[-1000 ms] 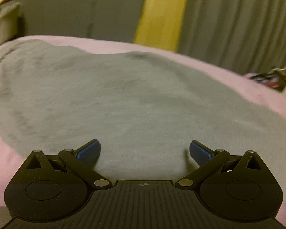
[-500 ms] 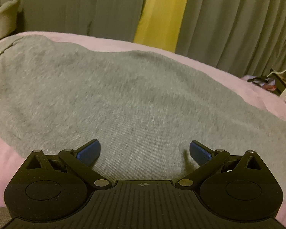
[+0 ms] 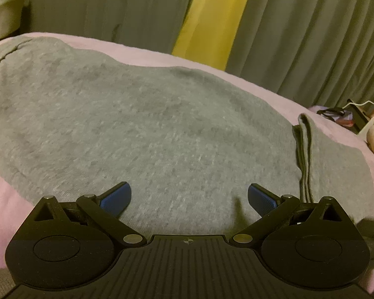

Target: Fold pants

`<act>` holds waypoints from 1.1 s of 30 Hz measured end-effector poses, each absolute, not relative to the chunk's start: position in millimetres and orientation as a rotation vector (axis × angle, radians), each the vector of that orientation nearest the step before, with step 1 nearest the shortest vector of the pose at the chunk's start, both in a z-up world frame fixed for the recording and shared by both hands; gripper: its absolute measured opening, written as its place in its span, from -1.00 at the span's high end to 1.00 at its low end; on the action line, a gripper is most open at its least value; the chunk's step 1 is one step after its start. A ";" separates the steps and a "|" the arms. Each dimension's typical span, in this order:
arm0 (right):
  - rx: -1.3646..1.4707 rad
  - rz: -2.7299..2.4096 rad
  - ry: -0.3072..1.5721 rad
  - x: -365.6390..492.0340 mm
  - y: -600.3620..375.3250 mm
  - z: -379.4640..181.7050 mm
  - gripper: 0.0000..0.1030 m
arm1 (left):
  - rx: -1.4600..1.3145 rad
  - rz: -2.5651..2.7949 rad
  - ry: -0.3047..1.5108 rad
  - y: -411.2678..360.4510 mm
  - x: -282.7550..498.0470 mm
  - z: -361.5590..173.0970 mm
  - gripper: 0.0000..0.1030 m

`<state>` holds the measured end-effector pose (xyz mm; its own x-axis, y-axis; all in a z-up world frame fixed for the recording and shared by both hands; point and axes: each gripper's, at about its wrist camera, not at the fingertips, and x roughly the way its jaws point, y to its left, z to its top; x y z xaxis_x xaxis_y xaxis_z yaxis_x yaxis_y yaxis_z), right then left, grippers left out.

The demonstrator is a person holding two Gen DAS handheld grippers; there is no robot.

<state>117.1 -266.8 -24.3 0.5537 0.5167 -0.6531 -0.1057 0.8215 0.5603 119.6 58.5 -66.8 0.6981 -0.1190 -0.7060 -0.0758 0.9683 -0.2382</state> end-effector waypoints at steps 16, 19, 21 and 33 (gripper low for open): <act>0.556 0.005 0.887 88.6 -331.3 -31.5 -0.73 | -0.319 -0.285 0.876 -1.8 106.3 -50.2 -1.00; 0.551 -0.063 0.854 83.3 -338.8 -30.4 -0.79 | -0.367 -0.313 0.912 -15.4 112.6 -49.9 -1.00; 0.528 -0.081 0.891 87.7 -336.0 -33.1 -0.80 | -0.370 -0.315 0.915 -24.5 114.7 -47.8 -1.00; 0.231 -0.085 1.018 114.3 -295.4 -52.7 -0.93 | -0.242 -0.292 0.964 -49.0 118.0 -61.7 -1.00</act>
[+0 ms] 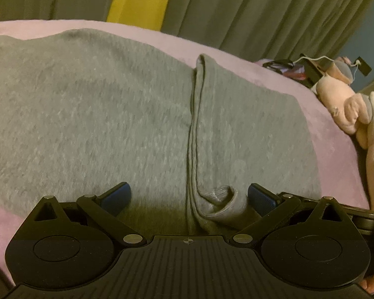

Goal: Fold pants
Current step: 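Close the left gripper on the pants crease and pinch it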

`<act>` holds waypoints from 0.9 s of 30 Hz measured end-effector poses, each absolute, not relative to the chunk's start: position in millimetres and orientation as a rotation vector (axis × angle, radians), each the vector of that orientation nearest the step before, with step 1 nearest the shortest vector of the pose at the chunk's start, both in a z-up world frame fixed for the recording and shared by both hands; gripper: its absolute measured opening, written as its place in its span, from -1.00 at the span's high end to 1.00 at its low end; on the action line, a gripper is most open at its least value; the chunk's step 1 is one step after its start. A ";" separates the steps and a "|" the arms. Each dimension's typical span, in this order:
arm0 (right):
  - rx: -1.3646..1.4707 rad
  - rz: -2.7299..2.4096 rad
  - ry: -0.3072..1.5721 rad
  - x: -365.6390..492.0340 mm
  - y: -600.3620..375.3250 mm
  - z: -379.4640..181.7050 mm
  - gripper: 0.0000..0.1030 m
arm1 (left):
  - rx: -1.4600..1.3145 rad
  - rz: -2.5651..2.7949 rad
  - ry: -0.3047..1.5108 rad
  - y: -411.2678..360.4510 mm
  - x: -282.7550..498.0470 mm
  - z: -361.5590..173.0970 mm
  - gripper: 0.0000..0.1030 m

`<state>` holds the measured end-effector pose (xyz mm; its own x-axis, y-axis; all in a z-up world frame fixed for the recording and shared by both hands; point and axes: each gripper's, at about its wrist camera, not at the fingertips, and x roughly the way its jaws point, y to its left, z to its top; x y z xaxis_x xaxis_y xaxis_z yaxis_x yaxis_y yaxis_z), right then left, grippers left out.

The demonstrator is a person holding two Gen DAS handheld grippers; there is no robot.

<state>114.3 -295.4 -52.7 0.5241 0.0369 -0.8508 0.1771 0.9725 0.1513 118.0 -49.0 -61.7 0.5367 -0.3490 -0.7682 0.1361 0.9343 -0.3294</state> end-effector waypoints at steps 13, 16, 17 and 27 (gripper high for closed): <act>0.071 -0.057 1.116 105.9 -278.9 -43.5 -0.93 | -0.171 -0.283 0.975 -48.1 109.2 -62.5 -1.00; 0.123 -0.009 1.144 99.2 -290.5 -33.5 -0.92 | -0.215 -0.283 0.936 -39.7 109.5 -52.1 -1.00; 0.179 0.009 1.136 95.9 -299.9 -30.1 -0.92 | -0.243 -0.287 0.918 -35.1 111.3 -48.9 -1.00; 0.719 -0.028 0.973 74.4 -380.0 -40.7 -0.92 | -0.503 -0.399 1.083 -35.5 165.9 -81.4 -0.55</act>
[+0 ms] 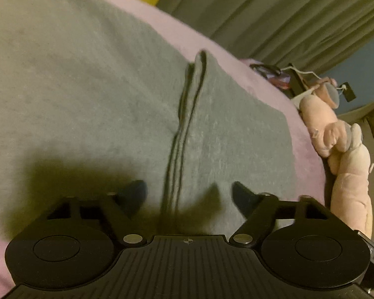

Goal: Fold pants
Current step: 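Close the left gripper on the pants crease and pinch it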

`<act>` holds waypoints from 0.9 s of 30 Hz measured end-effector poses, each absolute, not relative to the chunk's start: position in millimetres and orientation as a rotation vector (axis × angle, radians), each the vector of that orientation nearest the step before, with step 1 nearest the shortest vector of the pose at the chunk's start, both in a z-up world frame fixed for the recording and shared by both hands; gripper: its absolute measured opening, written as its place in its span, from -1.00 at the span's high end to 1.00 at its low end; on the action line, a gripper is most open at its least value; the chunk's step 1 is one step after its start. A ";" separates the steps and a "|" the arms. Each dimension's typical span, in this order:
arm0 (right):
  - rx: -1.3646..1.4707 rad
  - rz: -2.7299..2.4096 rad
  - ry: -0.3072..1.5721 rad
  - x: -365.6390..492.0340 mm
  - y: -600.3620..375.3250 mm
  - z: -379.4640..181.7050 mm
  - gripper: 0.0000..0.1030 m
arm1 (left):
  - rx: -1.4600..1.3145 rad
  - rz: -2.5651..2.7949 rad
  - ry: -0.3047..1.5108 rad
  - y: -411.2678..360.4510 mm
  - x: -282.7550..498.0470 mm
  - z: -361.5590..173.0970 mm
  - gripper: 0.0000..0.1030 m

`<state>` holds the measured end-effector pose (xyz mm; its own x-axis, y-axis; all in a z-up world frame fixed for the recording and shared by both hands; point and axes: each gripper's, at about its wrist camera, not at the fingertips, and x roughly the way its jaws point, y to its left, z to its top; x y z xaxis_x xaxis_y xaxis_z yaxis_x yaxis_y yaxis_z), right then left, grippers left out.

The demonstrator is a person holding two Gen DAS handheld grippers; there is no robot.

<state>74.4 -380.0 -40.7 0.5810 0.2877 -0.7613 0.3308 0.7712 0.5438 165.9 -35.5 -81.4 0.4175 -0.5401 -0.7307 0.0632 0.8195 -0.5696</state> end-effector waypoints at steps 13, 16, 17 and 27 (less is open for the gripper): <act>0.743 -0.033 0.936 76.9 -383.6 -40.8 -0.92 | -0.658 -0.442 1.060 -39.5 180.1 -83.9 0.71; 0.763 -0.040 0.933 75.1 -386.1 -41.5 -0.92 | -0.610 -0.473 0.998 -36.1 173.1 -61.8 0.71; 0.759 -0.040 0.936 76.0 -386.4 -42.0 -0.92 | -0.608 -0.481 0.975 -32.9 172.4 -53.4 0.71; 0.731 -0.040 0.938 77.5 -382.8 -40.5 -0.92 | -0.439 -0.330 0.889 30.0 163.0 -25.9 0.70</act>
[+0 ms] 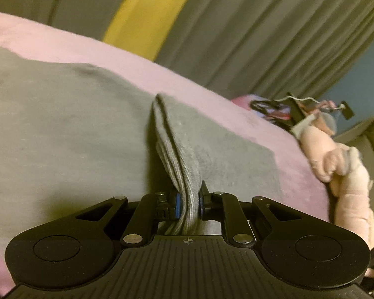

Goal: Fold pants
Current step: 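Close the left gripper on the pants crease and pinch it, then open the left gripper to release the crease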

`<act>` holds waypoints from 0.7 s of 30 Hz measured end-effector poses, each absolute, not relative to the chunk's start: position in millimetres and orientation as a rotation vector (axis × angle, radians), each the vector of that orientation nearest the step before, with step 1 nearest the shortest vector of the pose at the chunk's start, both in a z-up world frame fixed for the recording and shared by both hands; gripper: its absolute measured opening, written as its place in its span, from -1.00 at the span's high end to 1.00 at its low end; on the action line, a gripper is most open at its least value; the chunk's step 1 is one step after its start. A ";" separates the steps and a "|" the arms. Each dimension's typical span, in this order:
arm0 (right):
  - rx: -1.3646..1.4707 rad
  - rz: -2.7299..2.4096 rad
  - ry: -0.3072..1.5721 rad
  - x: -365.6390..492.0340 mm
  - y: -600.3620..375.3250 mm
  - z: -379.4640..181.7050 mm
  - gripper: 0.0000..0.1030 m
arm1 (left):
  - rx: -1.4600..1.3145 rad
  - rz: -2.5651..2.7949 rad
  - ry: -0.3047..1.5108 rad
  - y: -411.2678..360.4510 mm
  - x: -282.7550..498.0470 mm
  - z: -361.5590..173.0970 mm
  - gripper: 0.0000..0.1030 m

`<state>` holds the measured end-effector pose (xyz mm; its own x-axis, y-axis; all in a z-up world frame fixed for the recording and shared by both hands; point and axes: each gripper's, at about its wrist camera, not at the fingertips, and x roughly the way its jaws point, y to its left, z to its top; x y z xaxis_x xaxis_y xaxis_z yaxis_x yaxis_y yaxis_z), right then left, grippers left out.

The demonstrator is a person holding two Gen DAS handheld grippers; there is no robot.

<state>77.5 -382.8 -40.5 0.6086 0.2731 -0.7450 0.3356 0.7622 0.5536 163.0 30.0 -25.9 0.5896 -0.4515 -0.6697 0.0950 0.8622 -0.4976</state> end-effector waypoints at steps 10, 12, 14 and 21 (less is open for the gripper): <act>0.667 -0.054 0.939 78.8 -372.8 -35.8 -0.92 | -0.434 -0.218 0.914 60.0 154.8 -60.2 0.36; 0.616 -0.043 0.898 75.5 -364.0 -29.6 -0.92 | -0.454 -0.220 0.869 64.6 151.4 -52.8 0.18; 0.540 0.004 0.829 71.4 -349.3 -20.6 -0.83 | -0.461 -0.210 0.798 71.4 147.5 -43.5 -0.06; 0.370 0.047 0.837 82.8 -298.4 -35.6 0.05 | -0.502 -0.230 0.791 72.7 181.7 -44.4 -0.34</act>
<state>82.8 -298.4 -35.6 0.6725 0.1845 -0.7167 0.1040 0.9353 0.3383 181.7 72.7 -44.4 0.6860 -0.3795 -0.6208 0.0124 0.8591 -0.5116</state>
